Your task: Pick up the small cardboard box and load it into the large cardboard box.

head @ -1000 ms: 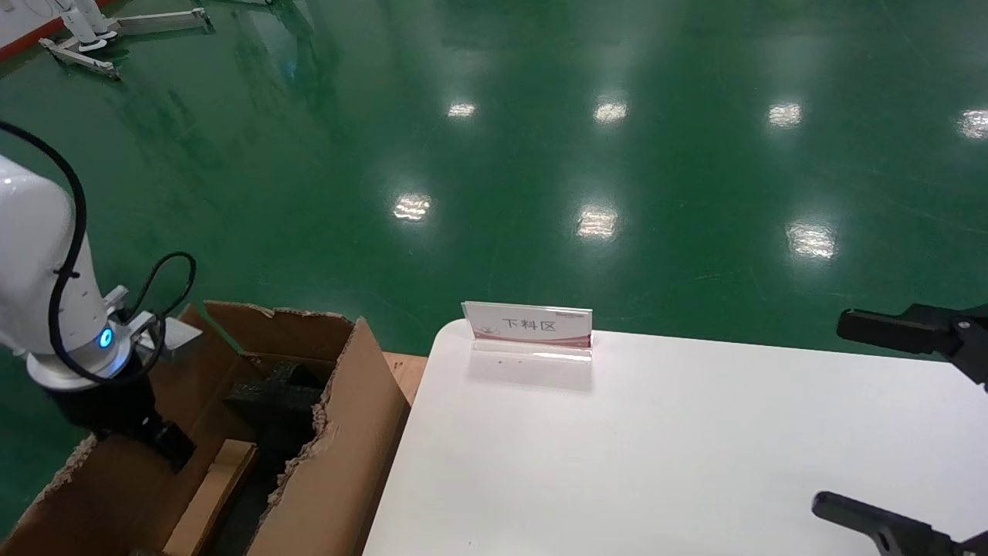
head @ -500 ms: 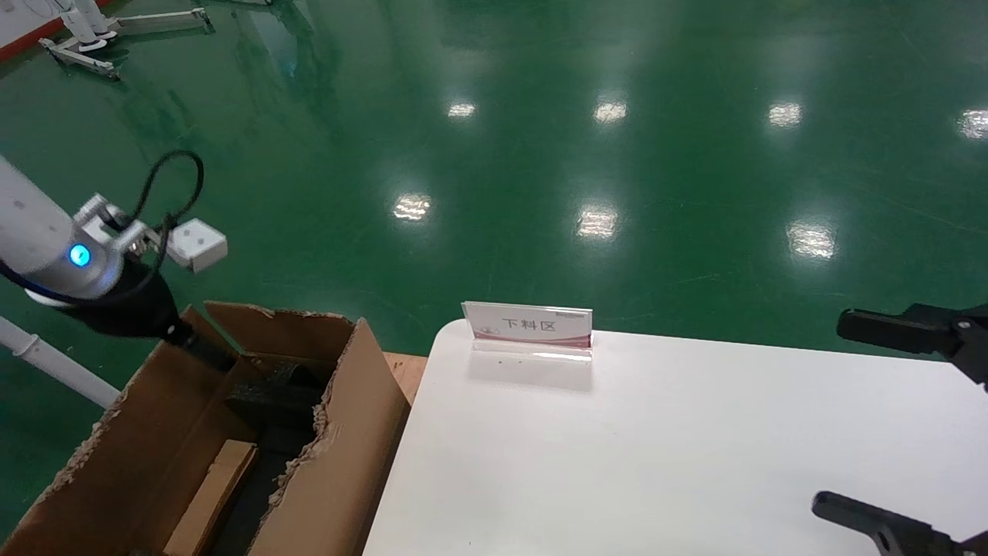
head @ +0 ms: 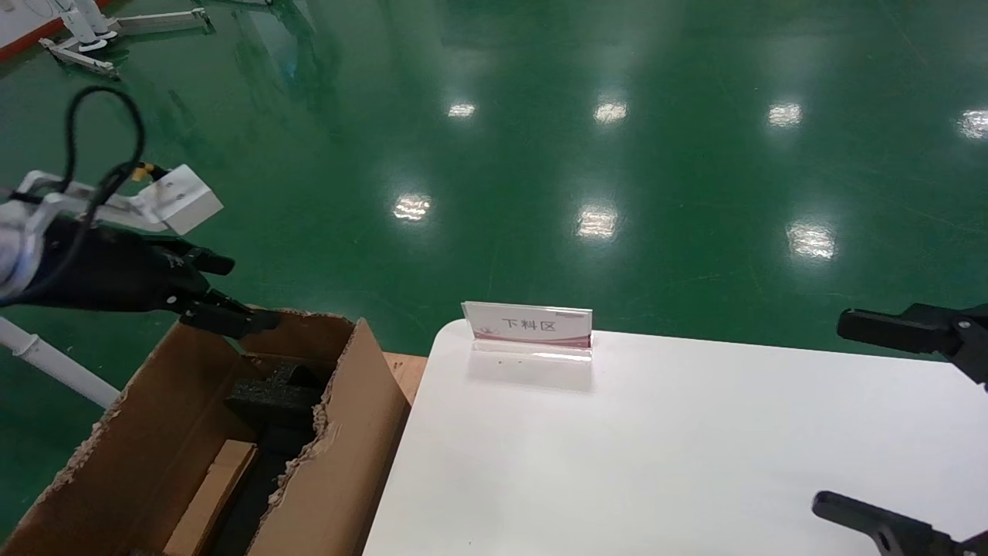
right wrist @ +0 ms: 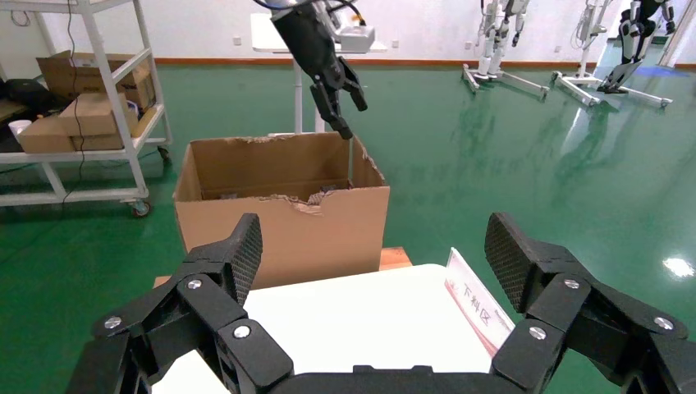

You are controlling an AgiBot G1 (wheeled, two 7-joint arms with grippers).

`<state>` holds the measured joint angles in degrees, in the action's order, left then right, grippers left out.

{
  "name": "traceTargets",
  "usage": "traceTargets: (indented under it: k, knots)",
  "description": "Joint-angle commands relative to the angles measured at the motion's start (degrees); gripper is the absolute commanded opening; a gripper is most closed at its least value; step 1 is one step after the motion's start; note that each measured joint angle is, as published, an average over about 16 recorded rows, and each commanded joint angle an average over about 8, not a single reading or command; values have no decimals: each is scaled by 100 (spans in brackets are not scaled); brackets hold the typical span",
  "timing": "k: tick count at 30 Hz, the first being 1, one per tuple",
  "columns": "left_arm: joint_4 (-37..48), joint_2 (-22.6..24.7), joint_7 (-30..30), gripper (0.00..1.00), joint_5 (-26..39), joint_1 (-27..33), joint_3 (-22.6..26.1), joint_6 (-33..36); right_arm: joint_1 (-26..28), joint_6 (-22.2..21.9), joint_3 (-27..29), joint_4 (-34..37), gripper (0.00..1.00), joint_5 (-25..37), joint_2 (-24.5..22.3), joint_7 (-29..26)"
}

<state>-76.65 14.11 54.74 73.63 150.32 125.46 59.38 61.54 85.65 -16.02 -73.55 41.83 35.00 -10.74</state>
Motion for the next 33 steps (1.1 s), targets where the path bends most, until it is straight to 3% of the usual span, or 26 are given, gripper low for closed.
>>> traceTargets:
  k: [1,5,13,33]
  knots:
    - [-159,-350,-456,100,-221,93,-187,34,0,0,0,0,100,0,0,0]
    - [-236,-547,-772,100,-375,104,-330,68,0,0,0,0,100,0,0,0]
    - [-178,-308,-695,100,-291,-183,-631,104,0,0,0,0,100,0,0,0]
    - [-84,131,-1167,100,-651,-1511,-2185,469,0,0,0,0,100,0,0,0]
